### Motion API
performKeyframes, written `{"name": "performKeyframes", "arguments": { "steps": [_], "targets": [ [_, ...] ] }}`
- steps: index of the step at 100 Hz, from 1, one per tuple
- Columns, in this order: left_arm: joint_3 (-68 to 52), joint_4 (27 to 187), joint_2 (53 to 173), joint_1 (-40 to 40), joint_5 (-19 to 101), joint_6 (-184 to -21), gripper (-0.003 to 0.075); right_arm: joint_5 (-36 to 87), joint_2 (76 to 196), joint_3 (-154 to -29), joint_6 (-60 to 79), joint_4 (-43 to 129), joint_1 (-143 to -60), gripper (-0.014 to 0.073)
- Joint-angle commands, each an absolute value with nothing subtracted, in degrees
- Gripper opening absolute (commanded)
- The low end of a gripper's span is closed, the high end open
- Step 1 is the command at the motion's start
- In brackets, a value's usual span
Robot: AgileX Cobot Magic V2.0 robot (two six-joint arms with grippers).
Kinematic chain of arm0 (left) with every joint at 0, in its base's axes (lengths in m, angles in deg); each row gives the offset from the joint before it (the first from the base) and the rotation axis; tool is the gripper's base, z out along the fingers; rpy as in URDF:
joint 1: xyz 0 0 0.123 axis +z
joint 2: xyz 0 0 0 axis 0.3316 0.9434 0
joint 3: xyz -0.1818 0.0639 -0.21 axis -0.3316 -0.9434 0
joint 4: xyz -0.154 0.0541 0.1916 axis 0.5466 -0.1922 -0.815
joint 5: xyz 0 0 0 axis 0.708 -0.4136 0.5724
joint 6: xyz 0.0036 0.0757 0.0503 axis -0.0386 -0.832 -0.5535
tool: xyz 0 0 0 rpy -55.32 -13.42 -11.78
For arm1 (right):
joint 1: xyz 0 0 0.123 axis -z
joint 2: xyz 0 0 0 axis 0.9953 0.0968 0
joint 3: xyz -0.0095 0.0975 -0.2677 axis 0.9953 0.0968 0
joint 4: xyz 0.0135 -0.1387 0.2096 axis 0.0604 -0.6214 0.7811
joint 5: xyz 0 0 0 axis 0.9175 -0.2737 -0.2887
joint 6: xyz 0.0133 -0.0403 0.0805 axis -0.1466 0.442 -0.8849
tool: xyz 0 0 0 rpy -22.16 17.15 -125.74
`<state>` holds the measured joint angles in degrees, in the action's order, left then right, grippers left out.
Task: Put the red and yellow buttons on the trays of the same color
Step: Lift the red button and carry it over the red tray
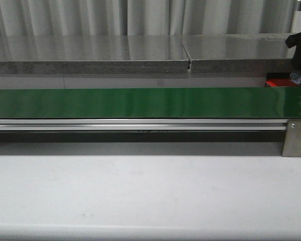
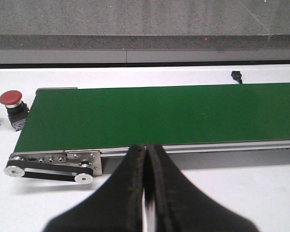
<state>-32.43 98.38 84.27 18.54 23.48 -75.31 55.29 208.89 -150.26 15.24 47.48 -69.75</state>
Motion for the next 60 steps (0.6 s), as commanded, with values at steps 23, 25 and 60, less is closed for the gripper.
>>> {"name": "performKeyframes", "arguments": {
  "steps": [23, 25, 60],
  "targets": [
    [-30.9, 99.5, 84.5, 18.2, 28.1, -75.2, -0.0020, 52.7, 207.1, -152.3, 15.3, 48.7, -68.8, 0.0048],
    [-30.9, 99.5, 84.5, 18.2, 28.1, -75.2, -0.0020, 52.7, 207.1, -152.3, 15.3, 48.7, -68.8, 0.0048],
    [-30.9, 99.5, 84.5, 18.2, 28.1, -75.2, -0.0020, 52.7, 207.6, -152.3, 15.3, 48.7, -68.8, 0.0048]
  ]
}}
